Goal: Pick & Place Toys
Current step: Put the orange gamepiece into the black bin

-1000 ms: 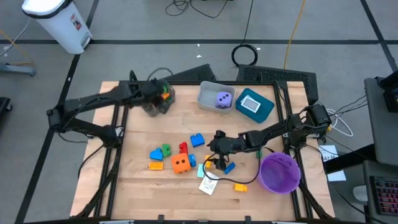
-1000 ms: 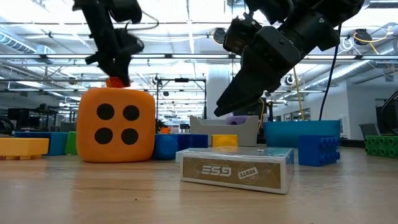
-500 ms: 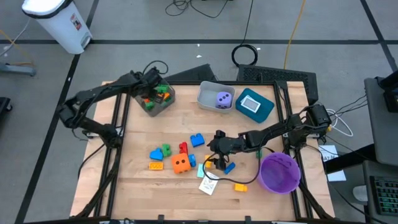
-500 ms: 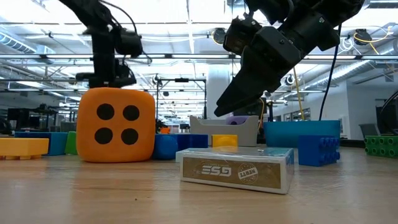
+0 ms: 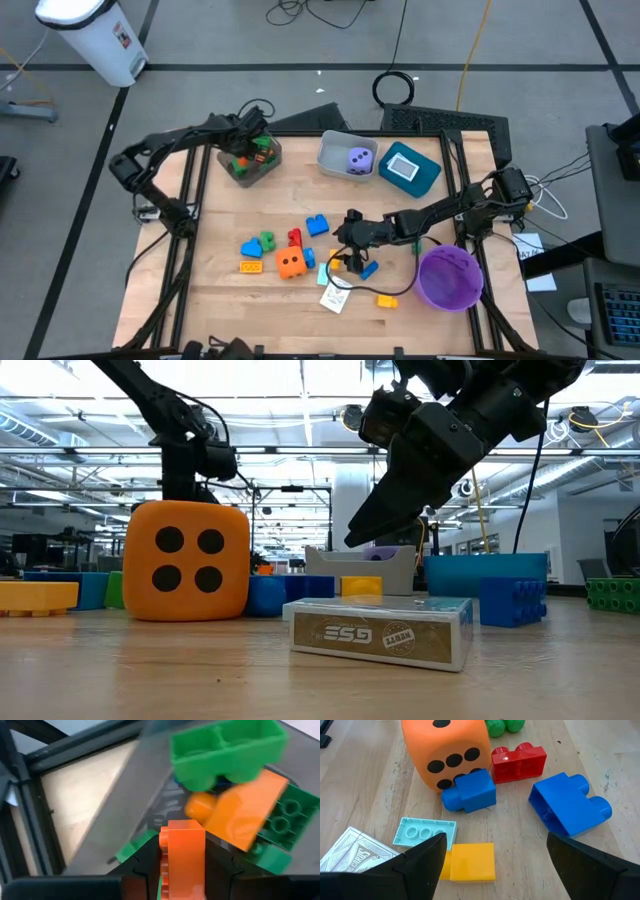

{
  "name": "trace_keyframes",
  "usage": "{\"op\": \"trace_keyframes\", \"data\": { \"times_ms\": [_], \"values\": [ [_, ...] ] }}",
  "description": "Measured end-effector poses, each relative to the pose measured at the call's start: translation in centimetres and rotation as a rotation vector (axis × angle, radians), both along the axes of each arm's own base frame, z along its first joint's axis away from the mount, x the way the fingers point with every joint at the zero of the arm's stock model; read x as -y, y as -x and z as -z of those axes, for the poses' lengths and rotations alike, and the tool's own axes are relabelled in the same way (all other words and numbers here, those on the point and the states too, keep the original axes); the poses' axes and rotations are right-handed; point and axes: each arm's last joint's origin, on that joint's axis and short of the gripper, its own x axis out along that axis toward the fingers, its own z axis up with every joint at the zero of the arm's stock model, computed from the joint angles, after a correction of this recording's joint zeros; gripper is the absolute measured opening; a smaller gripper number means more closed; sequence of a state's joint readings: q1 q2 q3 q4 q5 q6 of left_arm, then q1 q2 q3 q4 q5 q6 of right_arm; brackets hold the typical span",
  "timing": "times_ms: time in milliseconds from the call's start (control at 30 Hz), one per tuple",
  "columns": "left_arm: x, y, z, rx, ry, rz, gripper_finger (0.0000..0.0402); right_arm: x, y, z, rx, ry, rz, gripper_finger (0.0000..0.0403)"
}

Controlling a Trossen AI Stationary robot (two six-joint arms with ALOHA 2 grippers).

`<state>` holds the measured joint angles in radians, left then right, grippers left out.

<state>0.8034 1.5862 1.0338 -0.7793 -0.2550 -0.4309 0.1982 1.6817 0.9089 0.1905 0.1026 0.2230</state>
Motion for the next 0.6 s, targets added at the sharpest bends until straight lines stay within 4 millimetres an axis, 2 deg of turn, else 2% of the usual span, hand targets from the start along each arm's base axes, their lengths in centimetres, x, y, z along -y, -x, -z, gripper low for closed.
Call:
{"op": "trace_keyframes", "data": {
  "times_ms": [333,600],
  "values": [
    [-0.97,0.18,0.90,0.022,0.009,-0.066,0.0117,0.00,0.00,0.00,0.000,0.000,0.000,0.0334],
    [-1.04,0.06,0.78,0.051,0.002,-0.088,0.0118,0.00,0.00,0.00,0.000,0.000,0.001,0.0334]
  ]
}}
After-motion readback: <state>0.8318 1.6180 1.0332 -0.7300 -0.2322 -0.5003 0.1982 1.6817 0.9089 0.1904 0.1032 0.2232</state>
